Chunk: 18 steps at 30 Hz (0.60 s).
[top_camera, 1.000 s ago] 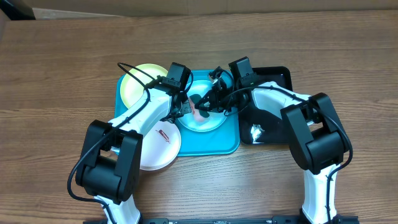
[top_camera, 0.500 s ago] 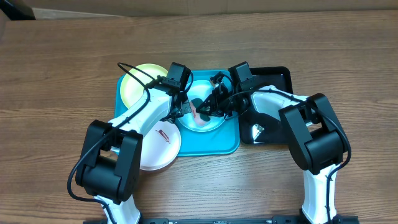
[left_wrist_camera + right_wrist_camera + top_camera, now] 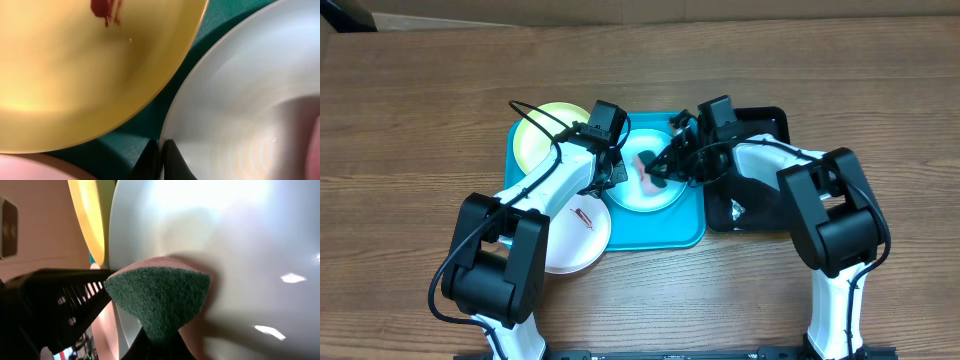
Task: Clean dirty plates on tray and stack at the side
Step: 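Bring the sponge back to the light-blue plate and scrub the smear, then lower the sponge into the black tray and release it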
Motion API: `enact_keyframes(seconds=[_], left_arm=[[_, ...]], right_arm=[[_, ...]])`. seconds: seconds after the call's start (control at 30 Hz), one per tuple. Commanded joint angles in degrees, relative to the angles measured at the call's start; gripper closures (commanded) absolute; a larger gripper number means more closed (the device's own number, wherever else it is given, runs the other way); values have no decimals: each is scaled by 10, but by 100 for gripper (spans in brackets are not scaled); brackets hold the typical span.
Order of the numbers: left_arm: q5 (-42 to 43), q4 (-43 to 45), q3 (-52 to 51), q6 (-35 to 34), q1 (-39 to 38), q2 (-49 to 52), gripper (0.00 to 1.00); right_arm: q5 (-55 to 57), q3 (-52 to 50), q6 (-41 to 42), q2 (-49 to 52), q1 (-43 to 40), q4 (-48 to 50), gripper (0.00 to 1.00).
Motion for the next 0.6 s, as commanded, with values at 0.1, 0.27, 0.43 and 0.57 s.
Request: enact_keyframes(seconds=[0.1,0.27,0.43,0.57], left_arm=[[-14,0,-5,7,3,-3,96],[-14,0,-5,7,3,-3,96],[-14,0,-5,7,3,-3,96],[-14,0,-5,7,3,-3,96]], right_arm=[[-66,27,-26,-41,-27,2,96],[-120,37,-26,-66,-26,-2,96],[-118,37,-26,-114,-29,-15,96],[-61,37,-25,-156,-50,-50,96]])
